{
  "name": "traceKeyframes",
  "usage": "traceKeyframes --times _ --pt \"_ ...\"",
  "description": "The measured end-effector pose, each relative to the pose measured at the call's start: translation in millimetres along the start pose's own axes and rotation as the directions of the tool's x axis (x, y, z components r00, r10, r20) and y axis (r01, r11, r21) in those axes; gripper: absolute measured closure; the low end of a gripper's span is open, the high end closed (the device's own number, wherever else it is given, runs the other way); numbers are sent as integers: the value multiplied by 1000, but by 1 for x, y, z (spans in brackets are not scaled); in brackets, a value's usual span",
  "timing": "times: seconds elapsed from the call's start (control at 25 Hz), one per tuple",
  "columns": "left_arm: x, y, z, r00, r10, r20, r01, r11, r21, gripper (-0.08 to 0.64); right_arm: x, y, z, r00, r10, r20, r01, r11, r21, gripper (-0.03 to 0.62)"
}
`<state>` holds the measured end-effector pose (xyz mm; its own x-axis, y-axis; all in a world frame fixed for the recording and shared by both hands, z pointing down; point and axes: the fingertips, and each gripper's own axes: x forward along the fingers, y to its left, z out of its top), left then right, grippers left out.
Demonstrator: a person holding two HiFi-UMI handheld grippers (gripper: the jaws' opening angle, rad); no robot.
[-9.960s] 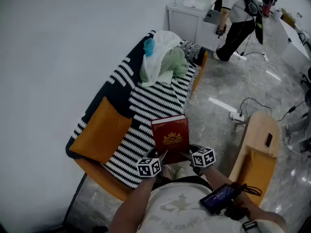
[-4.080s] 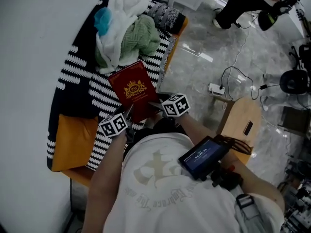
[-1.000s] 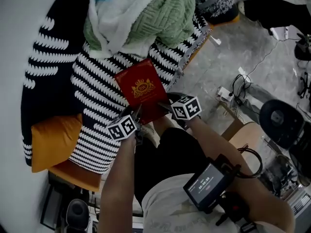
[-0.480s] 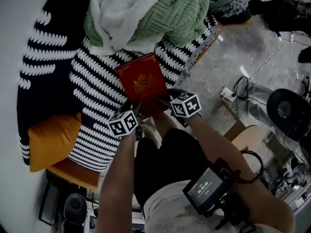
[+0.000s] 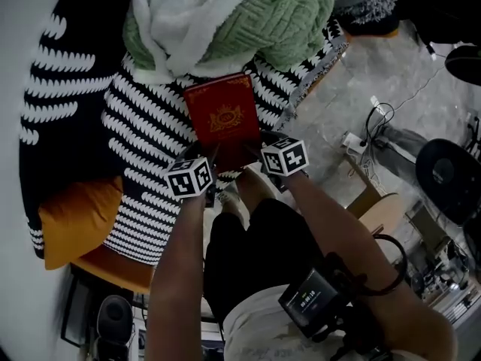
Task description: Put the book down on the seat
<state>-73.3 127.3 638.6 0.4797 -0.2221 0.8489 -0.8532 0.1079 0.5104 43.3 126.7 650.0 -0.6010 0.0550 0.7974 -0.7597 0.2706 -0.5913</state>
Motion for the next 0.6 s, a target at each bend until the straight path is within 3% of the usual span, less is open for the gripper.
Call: traceKeyframes --times 0.6 --pt "13 7 -2 999 42 -27 -42 999 27 295 6 -10 1 998 -49 -26 49 999 -25 351"
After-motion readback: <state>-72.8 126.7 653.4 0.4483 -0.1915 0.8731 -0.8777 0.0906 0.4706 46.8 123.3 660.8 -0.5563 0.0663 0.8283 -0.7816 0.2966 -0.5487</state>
